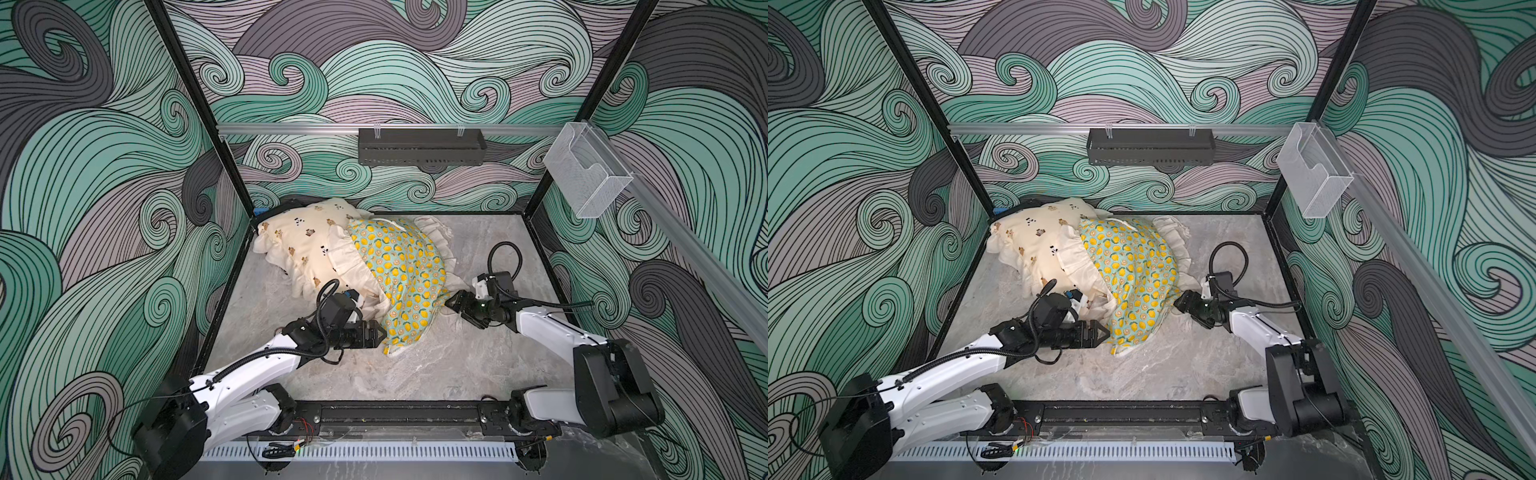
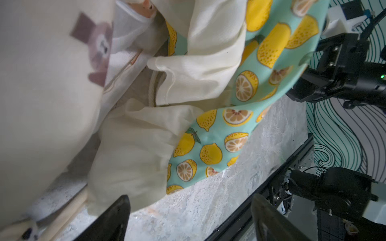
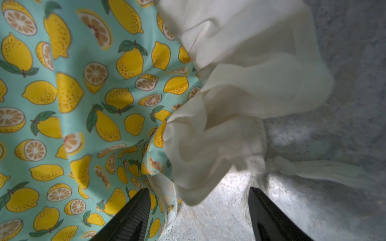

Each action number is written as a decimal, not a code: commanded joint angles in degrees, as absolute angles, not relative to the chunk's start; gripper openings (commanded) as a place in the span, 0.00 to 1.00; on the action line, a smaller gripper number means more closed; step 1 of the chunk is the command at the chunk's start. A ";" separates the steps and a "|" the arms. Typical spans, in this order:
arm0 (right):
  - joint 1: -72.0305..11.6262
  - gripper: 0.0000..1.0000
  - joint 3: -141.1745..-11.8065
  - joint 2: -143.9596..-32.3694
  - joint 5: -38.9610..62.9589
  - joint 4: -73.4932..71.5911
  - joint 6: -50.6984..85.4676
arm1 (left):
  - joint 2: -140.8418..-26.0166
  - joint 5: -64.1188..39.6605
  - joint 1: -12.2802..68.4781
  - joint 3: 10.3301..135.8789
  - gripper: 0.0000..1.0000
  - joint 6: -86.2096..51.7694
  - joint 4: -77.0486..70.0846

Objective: Zip up pillowcases
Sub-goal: Adjust the pillowcase at the center of the board.

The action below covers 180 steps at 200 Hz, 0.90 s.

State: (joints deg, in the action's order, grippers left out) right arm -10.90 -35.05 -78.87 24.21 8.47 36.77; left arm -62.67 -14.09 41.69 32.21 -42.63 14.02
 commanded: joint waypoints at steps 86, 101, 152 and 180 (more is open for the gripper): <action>-6.63 0.28 -38.21 -89.03 26.04 -3.15 39.63 | -80.49 -9.84 42.36 48.18 0.90 -40.38 7.60; -6.09 0.19 -37.13 -88.37 26.07 -4.45 40.45 | -82.76 -6.68 42.35 50.28 0.92 -41.24 7.54; -2.65 0.03 -32.92 -79.90 25.47 -4.61 41.73 | -92.88 2.72 42.12 65.25 0.97 -38.19 12.67; 0.51 0.00 -30.19 -72.71 27.31 -4.49 41.63 | -99.27 4.69 41.58 73.83 0.97 -34.91 13.91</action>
State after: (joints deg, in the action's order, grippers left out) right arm -1.61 -31.88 -77.65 25.85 -3.90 41.39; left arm -95.44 -0.34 42.06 67.11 -38.79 11.29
